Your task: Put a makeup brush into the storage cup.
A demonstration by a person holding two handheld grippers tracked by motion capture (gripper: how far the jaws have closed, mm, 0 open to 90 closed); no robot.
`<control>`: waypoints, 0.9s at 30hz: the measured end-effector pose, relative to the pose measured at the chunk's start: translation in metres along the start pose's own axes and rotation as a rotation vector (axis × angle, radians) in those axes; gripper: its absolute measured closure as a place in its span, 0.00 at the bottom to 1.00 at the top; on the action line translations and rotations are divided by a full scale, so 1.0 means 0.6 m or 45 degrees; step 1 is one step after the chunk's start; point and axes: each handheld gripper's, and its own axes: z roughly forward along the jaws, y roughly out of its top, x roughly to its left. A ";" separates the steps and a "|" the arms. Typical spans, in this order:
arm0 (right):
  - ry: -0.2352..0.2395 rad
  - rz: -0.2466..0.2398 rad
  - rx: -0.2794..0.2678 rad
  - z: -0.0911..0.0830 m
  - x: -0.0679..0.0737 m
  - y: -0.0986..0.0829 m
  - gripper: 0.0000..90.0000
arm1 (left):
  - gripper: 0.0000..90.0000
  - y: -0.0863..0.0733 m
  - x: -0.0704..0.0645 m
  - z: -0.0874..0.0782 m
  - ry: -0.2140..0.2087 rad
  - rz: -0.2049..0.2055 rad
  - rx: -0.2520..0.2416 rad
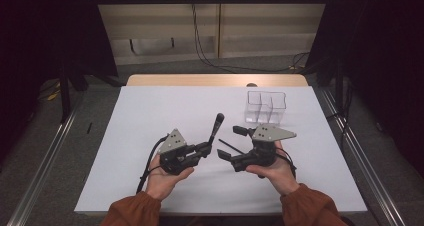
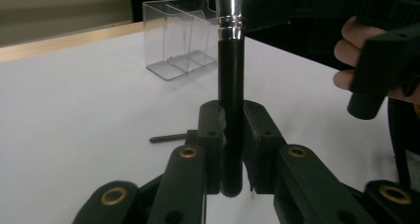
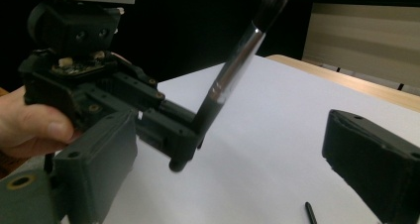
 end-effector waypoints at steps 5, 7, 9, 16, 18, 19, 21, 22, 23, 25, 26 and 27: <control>0.028 0.031 -0.006 0.010 -0.003 -0.002 0.21 | 0.88 -0.002 -0.006 0.002 -0.004 0.008 -0.005; 0.035 0.017 -0.011 0.013 -0.001 0.000 0.26 | 0.88 -0.003 -0.006 0.002 -0.009 0.007 -0.005; 0.046 0.012 -0.013 0.017 0.000 0.003 0.31 | 0.88 -0.006 -0.006 0.004 -0.012 0.002 -0.004; 0.067 0.038 0.001 0.029 -0.003 0.006 0.49 | 0.88 -0.007 -0.007 0.007 -0.018 0.009 0.002; 0.080 0.041 -0.004 0.030 -0.004 0.004 0.55 | 0.88 -0.008 -0.006 0.008 -0.025 0.008 0.003; 0.082 0.041 -0.002 0.030 -0.005 0.004 0.57 | 0.88 -0.009 -0.006 0.010 -0.020 0.011 0.008; 0.091 0.060 -0.019 0.030 -0.006 0.004 0.64 | 0.88 -0.012 -0.007 0.013 -0.019 0.020 0.015; 0.086 0.066 -0.017 0.030 -0.007 0.004 0.64 | 0.88 -0.013 -0.007 0.013 -0.019 0.020 0.019; 0.080 0.068 -0.017 0.031 -0.008 0.004 0.69 | 0.88 -0.014 -0.008 0.013 -0.020 0.024 0.022; 0.086 0.091 -0.010 0.030 -0.010 0.003 0.75 | 0.88 -0.014 -0.007 0.013 -0.016 0.029 0.015; 0.087 0.099 -0.017 0.030 -0.012 0.003 0.77 | 0.88 -0.013 -0.006 0.013 -0.020 0.033 0.019; 0.091 0.108 -0.019 0.029 -0.013 0.002 0.79 | 0.88 -0.014 -0.007 0.013 -0.020 0.034 0.021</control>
